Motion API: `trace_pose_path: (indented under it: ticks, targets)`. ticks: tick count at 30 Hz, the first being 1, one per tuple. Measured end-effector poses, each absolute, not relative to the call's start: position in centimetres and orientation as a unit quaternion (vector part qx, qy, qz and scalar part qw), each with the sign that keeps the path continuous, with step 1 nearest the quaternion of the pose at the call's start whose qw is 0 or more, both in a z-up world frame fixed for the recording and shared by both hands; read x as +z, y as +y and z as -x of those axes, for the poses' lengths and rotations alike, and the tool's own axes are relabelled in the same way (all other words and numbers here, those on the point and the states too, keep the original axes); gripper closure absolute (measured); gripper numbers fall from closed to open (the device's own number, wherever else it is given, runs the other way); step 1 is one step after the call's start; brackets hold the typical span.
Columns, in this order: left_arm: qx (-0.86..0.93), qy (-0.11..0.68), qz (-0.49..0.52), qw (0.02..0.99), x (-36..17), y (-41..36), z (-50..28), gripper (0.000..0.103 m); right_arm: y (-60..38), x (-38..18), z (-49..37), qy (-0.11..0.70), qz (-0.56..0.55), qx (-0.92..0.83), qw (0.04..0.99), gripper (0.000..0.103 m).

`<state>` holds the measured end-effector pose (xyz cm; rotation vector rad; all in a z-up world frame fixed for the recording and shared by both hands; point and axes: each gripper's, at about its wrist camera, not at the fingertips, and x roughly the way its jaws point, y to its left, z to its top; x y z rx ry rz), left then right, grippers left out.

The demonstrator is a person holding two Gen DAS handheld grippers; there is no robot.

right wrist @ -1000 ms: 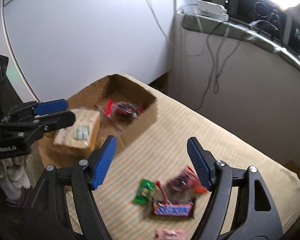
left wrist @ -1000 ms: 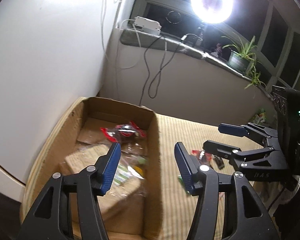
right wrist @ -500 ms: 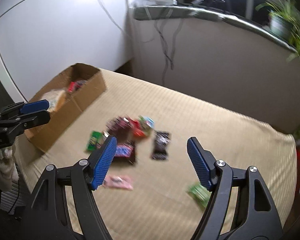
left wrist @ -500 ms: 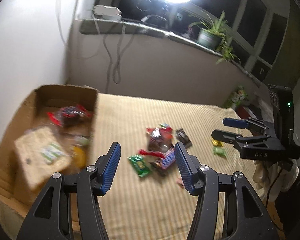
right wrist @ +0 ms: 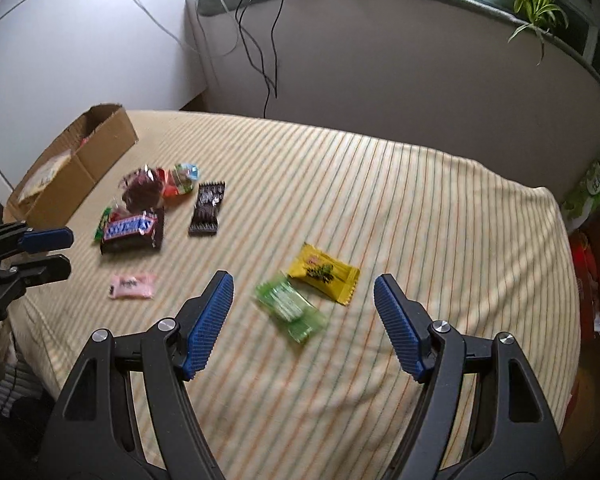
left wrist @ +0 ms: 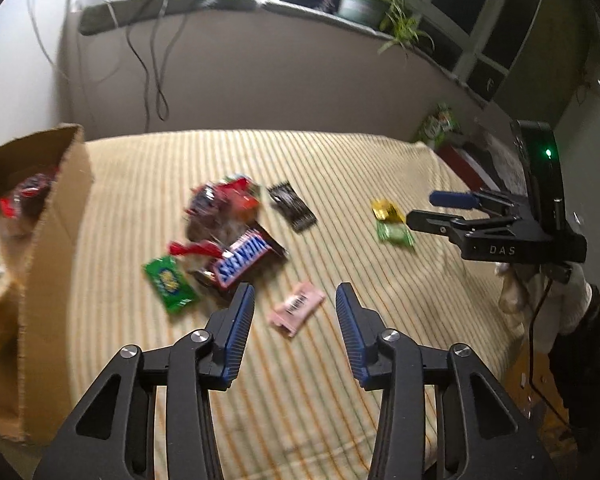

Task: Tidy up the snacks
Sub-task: 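Move both tools back over the candies on the bed, then grasp the pink candy with the left tool while the right tool grasps the green candy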

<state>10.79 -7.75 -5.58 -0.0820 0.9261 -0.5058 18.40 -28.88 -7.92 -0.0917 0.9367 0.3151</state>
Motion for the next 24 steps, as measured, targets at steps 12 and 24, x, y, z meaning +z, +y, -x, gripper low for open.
trace_pose_path:
  ticks: [12,24]
  targets:
    - [-0.236,0.472,0.009,0.849,-7.7,-9.4,-11.6,0.067,-27.8,-10.1,-18.3,0.465,0.058,0.194,0.862,0.028]
    - [-0.245,0.487,-0.012,0.838,-9.0,-10.4,-12.8,0.069,-27.1,-11.3,-19.7,0.473,0.065,0.210,0.853,0.045]
